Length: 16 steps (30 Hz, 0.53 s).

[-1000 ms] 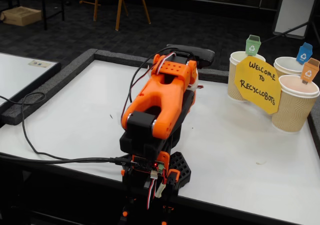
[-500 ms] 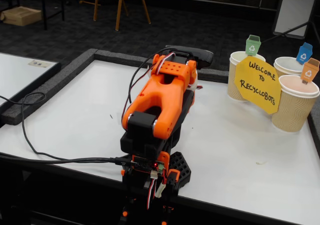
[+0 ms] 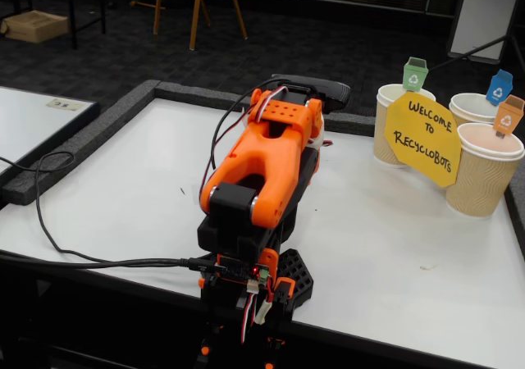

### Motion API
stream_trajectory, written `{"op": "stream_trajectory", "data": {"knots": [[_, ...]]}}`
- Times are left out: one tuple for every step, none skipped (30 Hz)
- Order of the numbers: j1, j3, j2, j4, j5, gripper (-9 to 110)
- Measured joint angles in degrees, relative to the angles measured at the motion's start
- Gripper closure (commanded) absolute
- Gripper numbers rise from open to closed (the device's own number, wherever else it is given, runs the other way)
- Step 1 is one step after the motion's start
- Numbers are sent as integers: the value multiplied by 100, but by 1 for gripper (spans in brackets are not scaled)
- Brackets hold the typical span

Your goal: Sort rubbish by color.

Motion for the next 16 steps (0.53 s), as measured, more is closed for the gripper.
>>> {"op": "stream_trajectory", "data": {"knots": [[0, 0, 0, 0, 0, 98], [0, 0, 0, 0, 0, 98], [0, 0, 0, 0, 0, 98], [0, 0, 0, 0, 0, 98], [0, 0, 0, 0, 0, 98], [0, 0, 0, 0, 0, 98], [0, 0, 0, 0, 0, 98], [0, 0, 0, 0, 0, 98], [0, 0, 0, 0, 79, 98], [18, 0, 0, 0, 211, 98], [18, 0, 0, 0, 325, 98], [26, 0, 0, 0, 396, 98], [35, 0, 0, 0, 439, 98], [44, 0, 0, 0, 475, 98], [44, 0, 0, 0, 492, 98], [44, 0, 0, 0, 510, 98]]}}
